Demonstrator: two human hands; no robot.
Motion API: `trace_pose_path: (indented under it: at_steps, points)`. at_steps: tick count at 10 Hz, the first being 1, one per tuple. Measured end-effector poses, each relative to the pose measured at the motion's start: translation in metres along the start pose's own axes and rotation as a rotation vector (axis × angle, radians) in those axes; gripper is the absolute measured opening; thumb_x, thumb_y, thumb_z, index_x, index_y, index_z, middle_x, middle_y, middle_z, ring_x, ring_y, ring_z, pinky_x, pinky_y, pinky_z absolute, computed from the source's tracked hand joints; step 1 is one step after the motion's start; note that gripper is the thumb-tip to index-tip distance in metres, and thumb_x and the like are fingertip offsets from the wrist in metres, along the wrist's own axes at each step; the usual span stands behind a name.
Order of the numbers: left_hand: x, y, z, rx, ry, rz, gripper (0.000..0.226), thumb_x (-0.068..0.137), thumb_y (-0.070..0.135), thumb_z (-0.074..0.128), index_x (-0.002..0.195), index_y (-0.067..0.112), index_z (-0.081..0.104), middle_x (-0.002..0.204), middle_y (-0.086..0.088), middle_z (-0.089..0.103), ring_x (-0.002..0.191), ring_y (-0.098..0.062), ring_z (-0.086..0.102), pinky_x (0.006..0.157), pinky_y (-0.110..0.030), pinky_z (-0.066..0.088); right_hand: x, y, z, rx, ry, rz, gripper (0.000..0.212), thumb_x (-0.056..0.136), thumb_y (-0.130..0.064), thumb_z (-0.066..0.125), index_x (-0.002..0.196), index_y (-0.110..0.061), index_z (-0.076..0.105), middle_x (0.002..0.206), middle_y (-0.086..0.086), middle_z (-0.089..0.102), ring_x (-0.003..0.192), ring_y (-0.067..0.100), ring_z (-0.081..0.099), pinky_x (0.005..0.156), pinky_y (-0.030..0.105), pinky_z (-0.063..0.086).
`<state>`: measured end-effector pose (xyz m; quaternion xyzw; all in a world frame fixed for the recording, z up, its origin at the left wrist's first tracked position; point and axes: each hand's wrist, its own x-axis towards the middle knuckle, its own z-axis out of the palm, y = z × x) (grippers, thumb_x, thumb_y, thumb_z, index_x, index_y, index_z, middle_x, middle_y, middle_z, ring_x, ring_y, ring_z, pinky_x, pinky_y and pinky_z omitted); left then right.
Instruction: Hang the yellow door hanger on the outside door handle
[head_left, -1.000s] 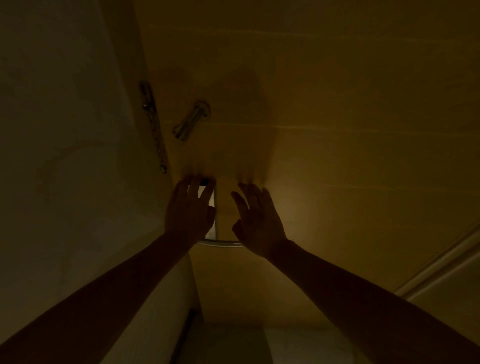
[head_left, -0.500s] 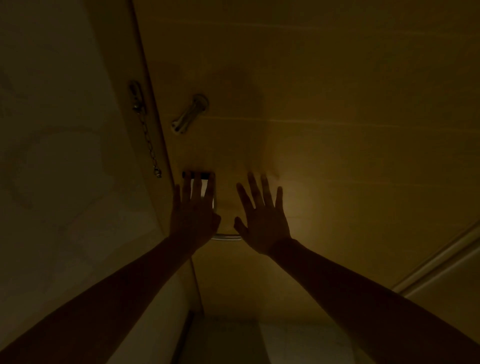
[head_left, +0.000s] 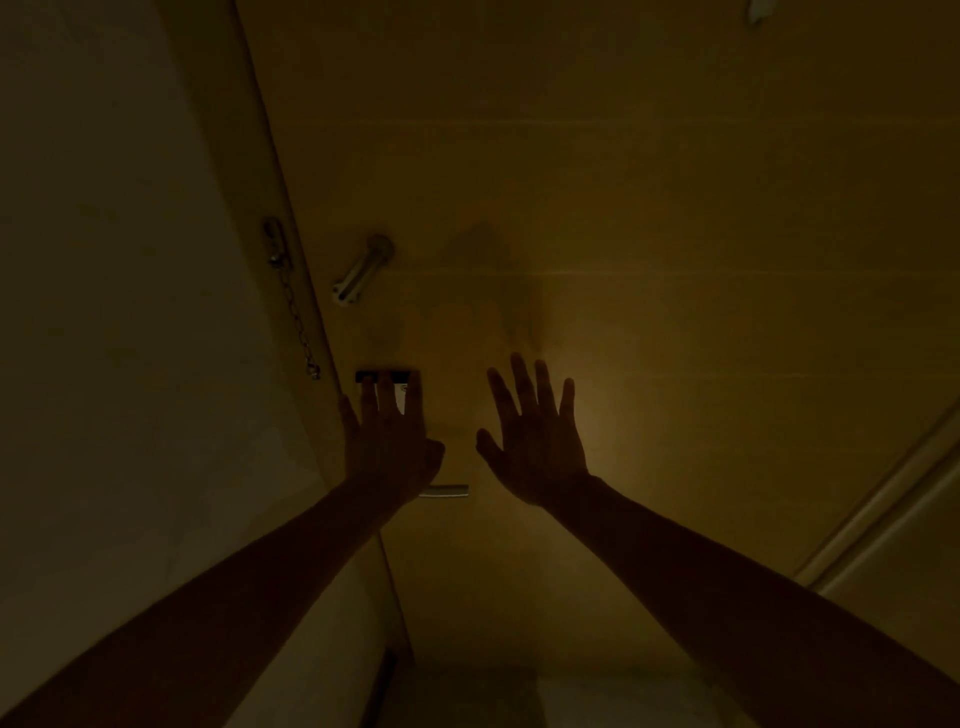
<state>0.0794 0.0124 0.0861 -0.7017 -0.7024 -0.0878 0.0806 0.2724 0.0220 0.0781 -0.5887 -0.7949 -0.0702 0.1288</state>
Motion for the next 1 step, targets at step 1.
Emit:
trace_pose_path:
  at_steps: [1]
  points:
    - [-0.0059,0.0106,-0.0166,-0.095,-0.013,-0.03,0.082,0.088,0.055,0.047,0.153,0.023,0.008,0.16,-0.016,0.017,0.146,-0.036,0.021,0.114,-0.059,0.026,-0.011,0.0051,-0.0188,0.054,0.015,0.016,0.077,0.098,-0.064,0.017,0.159,-0.023,-0.006,0.165,0.013,-0.015,0.151,0.038,-0.014,0.119,0.064,0.001]
